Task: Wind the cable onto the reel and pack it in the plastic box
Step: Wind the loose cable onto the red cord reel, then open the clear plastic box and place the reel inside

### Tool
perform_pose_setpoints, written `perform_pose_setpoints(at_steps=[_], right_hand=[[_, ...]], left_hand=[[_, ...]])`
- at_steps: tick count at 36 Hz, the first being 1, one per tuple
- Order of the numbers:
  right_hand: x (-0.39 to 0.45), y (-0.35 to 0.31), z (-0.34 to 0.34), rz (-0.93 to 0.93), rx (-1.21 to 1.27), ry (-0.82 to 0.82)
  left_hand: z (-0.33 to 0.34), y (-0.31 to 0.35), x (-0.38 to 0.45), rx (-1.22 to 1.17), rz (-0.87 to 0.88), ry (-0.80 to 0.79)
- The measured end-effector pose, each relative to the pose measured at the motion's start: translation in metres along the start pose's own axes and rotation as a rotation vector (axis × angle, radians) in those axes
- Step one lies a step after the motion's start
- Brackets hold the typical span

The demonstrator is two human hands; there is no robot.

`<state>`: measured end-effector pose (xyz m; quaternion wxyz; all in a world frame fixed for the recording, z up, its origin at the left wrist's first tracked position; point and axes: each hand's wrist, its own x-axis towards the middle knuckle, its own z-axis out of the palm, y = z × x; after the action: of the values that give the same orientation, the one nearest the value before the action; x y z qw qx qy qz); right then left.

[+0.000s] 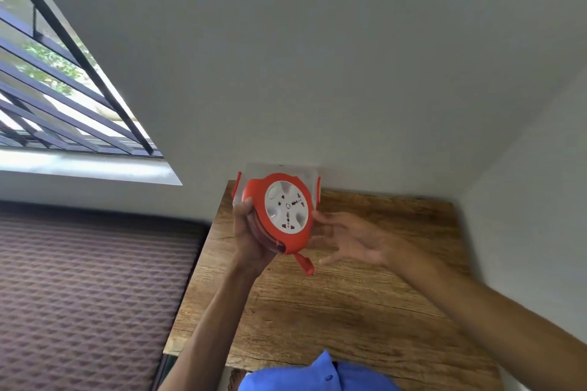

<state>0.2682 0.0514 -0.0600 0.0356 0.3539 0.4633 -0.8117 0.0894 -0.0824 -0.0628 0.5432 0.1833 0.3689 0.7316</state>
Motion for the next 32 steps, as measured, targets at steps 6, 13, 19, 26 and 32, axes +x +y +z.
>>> perform_pose_setpoints(at_steps=[6,13,19,26,32], right_hand=[[0.003,0.02,-0.005,-0.14,0.259,0.178],[-0.008,0.044,-0.065,-0.191,0.207,0.536],[-0.008,0.07,-0.11,-0.122,0.315,0.707],[0.023,0.091,-0.098,-0.051,0.335,0.715],[0.04,0.102,-0.091,-0.001,0.376,0.785]], left_hand=[[-0.011,-0.019,0.008,0.122,-0.09,0.056],[-0.065,-0.033,0.018,0.425,-0.237,0.36],[-0.098,-0.031,0.02,0.586,-0.329,0.43],[-0.103,-0.041,0.024,0.656,-0.395,0.407],[-0.115,-0.044,0.026,0.674,-0.452,0.395]])
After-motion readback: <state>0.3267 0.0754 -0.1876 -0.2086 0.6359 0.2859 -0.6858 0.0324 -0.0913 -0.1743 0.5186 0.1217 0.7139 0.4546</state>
